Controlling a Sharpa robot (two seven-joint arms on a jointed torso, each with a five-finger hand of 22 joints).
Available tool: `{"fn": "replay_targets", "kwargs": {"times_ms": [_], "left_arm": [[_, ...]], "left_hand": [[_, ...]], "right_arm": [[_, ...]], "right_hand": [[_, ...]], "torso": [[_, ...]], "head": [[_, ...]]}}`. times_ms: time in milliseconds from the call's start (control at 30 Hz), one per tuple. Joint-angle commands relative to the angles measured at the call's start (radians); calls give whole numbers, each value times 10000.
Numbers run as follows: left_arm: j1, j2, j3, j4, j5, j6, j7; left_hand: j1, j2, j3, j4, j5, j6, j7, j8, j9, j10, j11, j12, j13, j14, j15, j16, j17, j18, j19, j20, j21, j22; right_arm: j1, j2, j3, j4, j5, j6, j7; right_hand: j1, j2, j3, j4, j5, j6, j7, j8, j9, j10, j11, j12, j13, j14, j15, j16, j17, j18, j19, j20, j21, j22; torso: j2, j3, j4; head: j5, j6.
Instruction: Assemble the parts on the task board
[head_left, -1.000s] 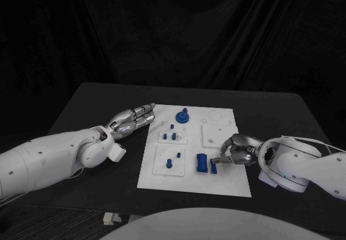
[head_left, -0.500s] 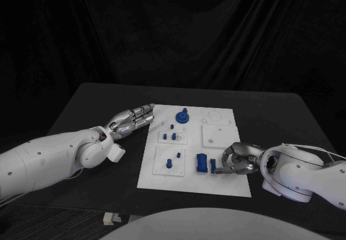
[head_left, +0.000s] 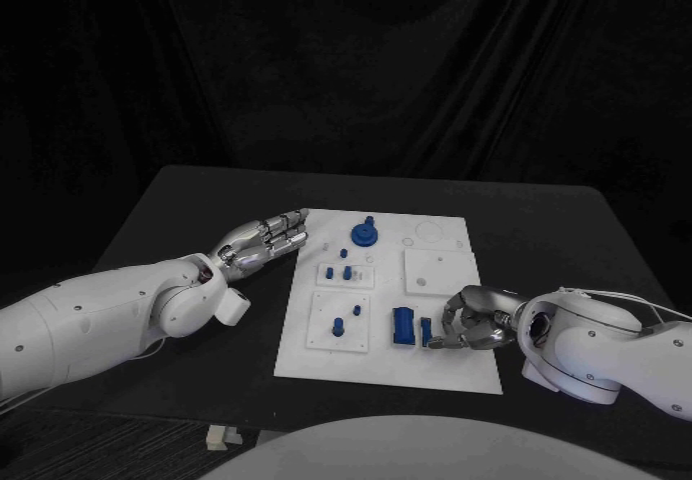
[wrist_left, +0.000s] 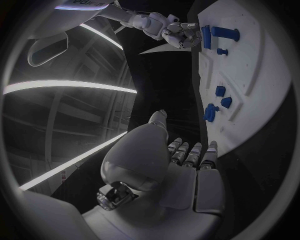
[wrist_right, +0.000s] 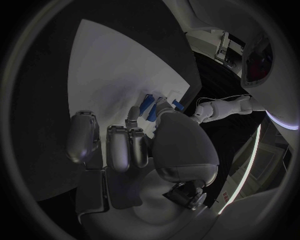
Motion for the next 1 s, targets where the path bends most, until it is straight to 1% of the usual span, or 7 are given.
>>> {"fn": "replay_targets", "kwargs": {"times_ms": [33,267,400,567,667,800,1000], "left_arm": [[-16,19,10,17,57,136,87],[-21,25,10,20,57,174,61],[-23,16,10,25,57,181,56],[-25,9,10,30,57,188,40],[-27,8,10,32,57,179,26],[-28,13,10,35,57,177,9],[-30,15,10,42,57,171,-21]], "left_hand": [[45,34,-5,-61,45,14,54,43,17,-15,-14,-34,-11,-3,48,-66,-14,54,-6,66,44,16],[28,36,11,-89,46,23,62,44,17,1,89,-28,-5,-3,51,-66,-14,52,-5,71,45,16],[13,34,22,-112,46,25,57,44,16,32,157,-17,7,-3,44,-66,-14,51,-4,71,46,16],[10,34,24,-115,47,29,56,44,16,39,168,-14,9,-3,42,-66,-14,52,-2,71,47,17],[4,36,28,-122,47,34,54,45,17,52,194,-9,14,-3,38,-66,-14,52,-3,71,47,17],[0,32,32,-133,48,62,62,52,22,70,209,-4,20,-3,32,-66,-14,53,-1,70,48,19],[-3,36,47,-156,55,98,77,61,27,90,243,3,26,-3,22,-66,-14,56,2,69,51,21]], "right_arm": [[-45,49,0,-42,-102,103,-167],[-143,182,0,-186,-102,108,-267],[-211,239,0,-255,-102,6,-299],[-244,262,1,-305,-102,-110,-316],[-255,261,1,-321,-101,-211,-325],[-262,262,1,-328,-101,-235,-338],[-265,262,1,-331,-101,-222,-332]], "right_hand": [[134,87,62,-33,4,-39,-54,91,30,1057,-89,26,2634,737,-75,1,1115,103,21,-81,8,1667],[336,209,115,-140,14,-54,-63,181,77,1057,-97,26,2634,745,-83,13,1142,100,32,-89,20,1671],[389,325,110,-174,14,-22,-81,264,107,1057,-116,26,2634,843,-103,207,1531,24,187,-107,390,1777],[400,481,98,-185,12,38,-110,343,123,1057,-142,26,2634,859,-125,231,1571,-12,272,-128,573,1827],[412,738,121,-181,11,108,-142,420,136,1057,-169,26,2634,860,-146,233,1570,-13,286,-149,591,1828],[453,920,136,-204,-9,161,-170,476,144,1057,-195,26,2634,876,-168,269,1643,-51,356,-168,777,1879],[487,980,121,-233,-29,216,-193,529,159,1057,-215,26,2634,885,-184,291,1687,-64,381,-182,845,1897]], "torso": [[7,1,19],[6,-8,6],[6,-9,13],[1,-4,10],[5,3,12],[9,8,9],[17,0,11]], "head": [[-5,0],[20,0],[15,0],[19,0],[15,0],[17,0],[12,0]]}}
